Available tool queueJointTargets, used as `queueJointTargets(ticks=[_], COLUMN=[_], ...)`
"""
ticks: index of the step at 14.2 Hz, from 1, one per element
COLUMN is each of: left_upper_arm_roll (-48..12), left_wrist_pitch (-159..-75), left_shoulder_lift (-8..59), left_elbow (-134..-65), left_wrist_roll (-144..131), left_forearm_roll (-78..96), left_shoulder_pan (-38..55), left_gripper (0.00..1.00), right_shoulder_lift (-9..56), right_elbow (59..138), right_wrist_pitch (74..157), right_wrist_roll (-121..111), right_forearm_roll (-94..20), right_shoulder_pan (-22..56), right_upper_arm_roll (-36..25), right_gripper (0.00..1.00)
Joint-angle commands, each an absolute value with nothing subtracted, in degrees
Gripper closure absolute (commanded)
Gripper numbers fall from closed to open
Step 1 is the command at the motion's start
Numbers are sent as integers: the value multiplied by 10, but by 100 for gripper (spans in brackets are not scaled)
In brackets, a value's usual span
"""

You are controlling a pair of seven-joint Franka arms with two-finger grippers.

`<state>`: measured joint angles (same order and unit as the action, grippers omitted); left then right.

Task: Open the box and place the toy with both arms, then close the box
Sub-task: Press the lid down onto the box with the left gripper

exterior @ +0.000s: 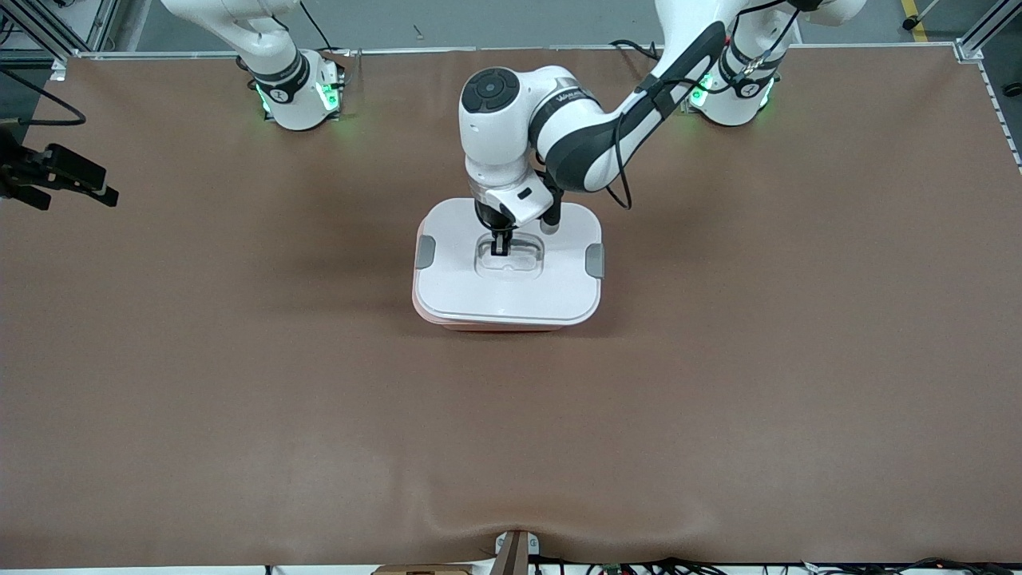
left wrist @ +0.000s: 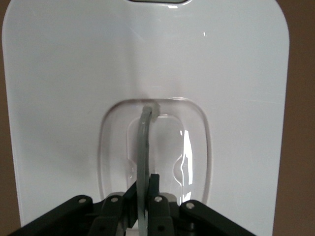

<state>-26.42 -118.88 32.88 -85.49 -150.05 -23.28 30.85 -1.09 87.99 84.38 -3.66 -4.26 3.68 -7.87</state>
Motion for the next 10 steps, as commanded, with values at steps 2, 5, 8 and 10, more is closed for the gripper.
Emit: queueJointTargets(ticks=[2,5,8,10], left_upper_arm_roll=[-258,-258,-256,-256], left_wrist_pitch=[-1194,-1212,-1214,-1214], left_shoulder_lift=[339,344,351,358], left_elbow=[-846,-845,-845,-843], left_wrist_roll=[-1517,-1534,-1535,-1535], left_forearm_roll=[-249,-249,-250,-249], left_shoulder_pan=[320,320,327,328], left_gripper=[100,100,100,100], right_shoulder_lift=[-31,-39,-47,-47], right_elbow=[910,928,952,949], right_wrist_pitch=[875,888,926,925], right_wrist_roll=[-19,-20,-19,-22], right_forearm_roll=[-47,-47,-47,-47], right_shoulder_pan=[34,30,30,33], right_upper_arm_roll=[-76,-76,-76,-76], right_gripper=[0,0,0,0])
